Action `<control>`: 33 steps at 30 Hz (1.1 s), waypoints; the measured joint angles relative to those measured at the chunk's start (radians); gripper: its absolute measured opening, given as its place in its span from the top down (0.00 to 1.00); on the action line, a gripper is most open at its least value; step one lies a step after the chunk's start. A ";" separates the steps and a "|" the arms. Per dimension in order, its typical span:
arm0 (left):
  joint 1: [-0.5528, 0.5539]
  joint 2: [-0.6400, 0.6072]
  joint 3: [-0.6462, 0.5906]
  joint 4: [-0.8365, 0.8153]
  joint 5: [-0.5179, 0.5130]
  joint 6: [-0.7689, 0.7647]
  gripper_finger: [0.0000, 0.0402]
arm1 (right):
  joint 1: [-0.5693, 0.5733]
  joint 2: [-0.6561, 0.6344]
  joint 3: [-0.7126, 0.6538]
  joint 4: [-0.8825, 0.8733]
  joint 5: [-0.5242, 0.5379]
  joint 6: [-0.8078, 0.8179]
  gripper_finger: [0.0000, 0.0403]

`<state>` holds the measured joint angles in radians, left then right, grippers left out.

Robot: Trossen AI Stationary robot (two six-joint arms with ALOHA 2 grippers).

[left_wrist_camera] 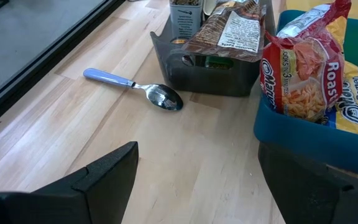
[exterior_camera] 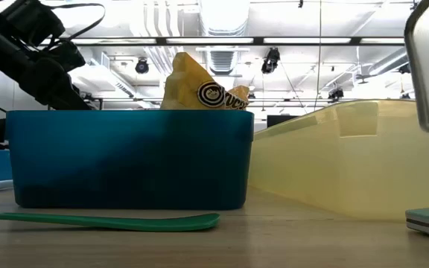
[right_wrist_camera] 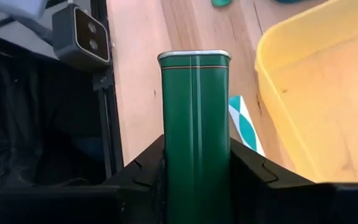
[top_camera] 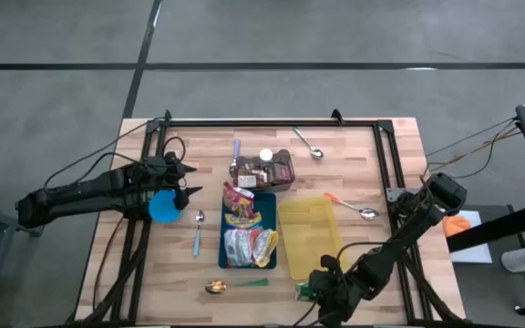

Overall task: Pick & Place Food Item
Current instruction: Put the black spice can into the black bin

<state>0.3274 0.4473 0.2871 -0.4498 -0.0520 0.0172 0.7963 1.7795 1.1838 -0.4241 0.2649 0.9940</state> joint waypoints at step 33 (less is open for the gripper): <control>0.000 0.000 0.000 0.000 0.000 0.000 0.16 | -0.130 -0.017 0.203 -0.465 0.444 -0.327 0.69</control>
<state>0.3275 0.4476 0.2871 -0.4499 -0.0517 0.0173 0.6668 1.7623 1.3865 -0.8895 0.7091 0.6673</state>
